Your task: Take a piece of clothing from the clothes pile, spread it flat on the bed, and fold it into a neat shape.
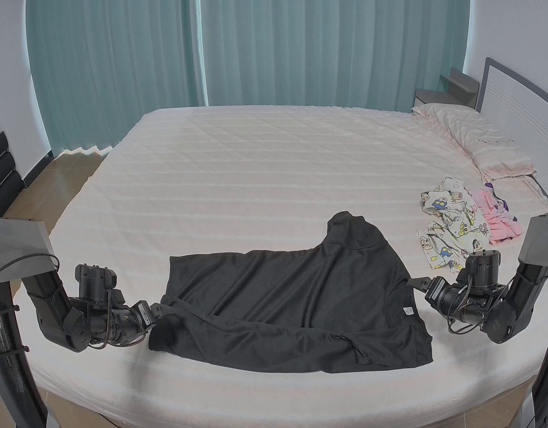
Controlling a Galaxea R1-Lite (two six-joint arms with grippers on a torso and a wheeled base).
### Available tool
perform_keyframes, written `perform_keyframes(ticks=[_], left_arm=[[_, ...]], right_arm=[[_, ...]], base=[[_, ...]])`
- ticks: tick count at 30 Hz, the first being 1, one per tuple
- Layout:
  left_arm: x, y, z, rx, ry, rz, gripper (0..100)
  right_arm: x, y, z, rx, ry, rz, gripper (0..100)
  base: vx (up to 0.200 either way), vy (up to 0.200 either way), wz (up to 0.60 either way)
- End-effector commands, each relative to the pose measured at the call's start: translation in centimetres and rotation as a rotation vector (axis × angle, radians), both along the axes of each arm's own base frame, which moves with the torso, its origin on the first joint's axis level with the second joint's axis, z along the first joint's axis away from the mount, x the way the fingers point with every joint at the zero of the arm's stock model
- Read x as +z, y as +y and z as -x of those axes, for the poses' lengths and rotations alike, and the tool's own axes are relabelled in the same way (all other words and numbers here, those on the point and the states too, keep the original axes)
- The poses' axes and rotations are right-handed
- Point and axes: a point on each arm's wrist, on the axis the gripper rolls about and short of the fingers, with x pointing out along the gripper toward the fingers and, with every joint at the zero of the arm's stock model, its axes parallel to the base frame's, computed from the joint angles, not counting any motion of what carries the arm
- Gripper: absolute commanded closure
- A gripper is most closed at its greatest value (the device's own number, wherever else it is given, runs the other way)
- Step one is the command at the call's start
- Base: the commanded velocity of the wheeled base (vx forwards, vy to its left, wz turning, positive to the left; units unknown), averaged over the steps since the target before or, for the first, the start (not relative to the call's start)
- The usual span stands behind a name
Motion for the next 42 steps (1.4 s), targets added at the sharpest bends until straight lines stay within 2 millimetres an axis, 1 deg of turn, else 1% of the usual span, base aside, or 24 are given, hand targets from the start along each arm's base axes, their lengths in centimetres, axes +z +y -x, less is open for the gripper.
perform_keyframes(ticks=[1, 7, 8, 11, 15, 20, 27, 31, 34, 42], left_arm=[[-1.2, -0.1, 0.4, -0.006, 0.049, -0.003, 0], [-1.5, -0.3, 0.4, -0.029, 0.049, -0.020, 0], [-1.6, -0.3, 0.4, -0.041, 0.048, -0.032, 100], [-1.8, -0.3, 0.7, -0.060, 0.054, -0.060, 100], [-2.1, -0.2, 1.8, -0.069, 0.087, -0.082, 100], [-2.2, 0.1, 3.1, -0.097, 0.104, -0.169, 100], [-2.2, 0.6, 3.2, -0.090, 0.102, -0.206, 100], [-2.4, 1.4, 3.7, -0.109, 0.126, -0.241, 100], [-2.0, 1.8, 3.8, -0.110, 0.122, -0.251, 100], [-2.2, 1.9, 3.9, -0.117, 0.150, -0.250, 100]], right_arm=[[0.0, 0.3, 0.1, 0.010, 0.001, 0.000, 0], [0.0, 0.4, 0.1, 0.013, 0.003, -0.001, 0], [-0.1, 0.4, 0.2, 0.014, 0.006, 0.000, 0], [-0.2, 0.4, 0.3, 0.015, 0.010, 0.001, 0], [0.0, 0.3, 0.3, 0.013, 0.007, 0.001, 0], [0.0, 0.4, 0.3, 0.015, 0.006, 0.001, 0], [0.0, 0.3, 0.4, 0.013, 0.007, 0.001, 0], [0.0, 0.3, 0.4, 0.013, 0.009, 0.001, 0], [-0.1, 0.4, 0.5, 0.015, 0.010, 0.001, 0], [-0.1, 0.3, 0.4, 0.013, 0.010, 0.001, 0]], base=[[0.000, 0.000, 0.00], [0.000, 0.000, 0.00], [0.000, 0.000, 0.00], [0.000, 0.000, 0.00], [0.000, 0.000, 0.00], [0.000, 0.000, 0.00], [0.000, 0.000, 0.00], [0.000, 0.000, 0.00], [0.000, 0.000, 0.00], [0.000, 0.000, 0.00]])
